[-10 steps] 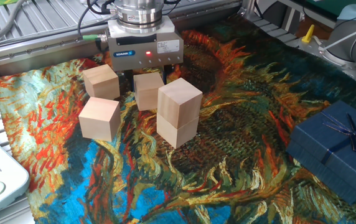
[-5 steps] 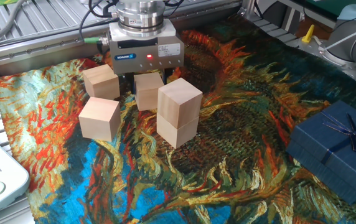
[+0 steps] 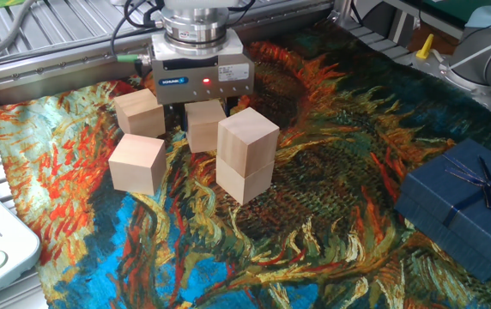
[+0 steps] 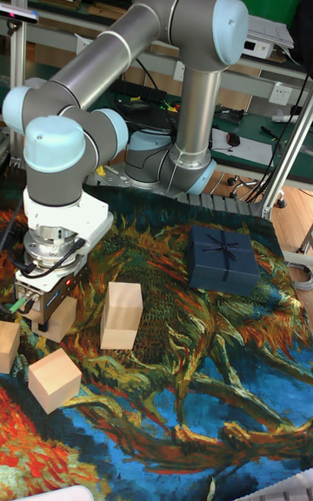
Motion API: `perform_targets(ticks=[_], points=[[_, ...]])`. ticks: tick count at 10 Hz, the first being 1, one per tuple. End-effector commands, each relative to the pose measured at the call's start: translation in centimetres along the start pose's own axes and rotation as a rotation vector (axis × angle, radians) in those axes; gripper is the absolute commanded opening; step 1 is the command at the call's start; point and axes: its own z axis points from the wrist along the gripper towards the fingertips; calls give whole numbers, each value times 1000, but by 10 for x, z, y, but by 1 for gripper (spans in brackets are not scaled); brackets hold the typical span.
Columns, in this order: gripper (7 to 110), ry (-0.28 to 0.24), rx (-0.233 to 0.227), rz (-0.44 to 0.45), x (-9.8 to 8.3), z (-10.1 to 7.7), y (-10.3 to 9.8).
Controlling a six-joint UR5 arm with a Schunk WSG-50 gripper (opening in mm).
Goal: Stack the blocks in a vertical line of five
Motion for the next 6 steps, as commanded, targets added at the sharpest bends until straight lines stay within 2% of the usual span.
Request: perform_targets(ticks=[1, 6], points=[[66, -11, -1, 14, -2, 0, 0], [66, -6, 13, 35, -2, 0, -3]])
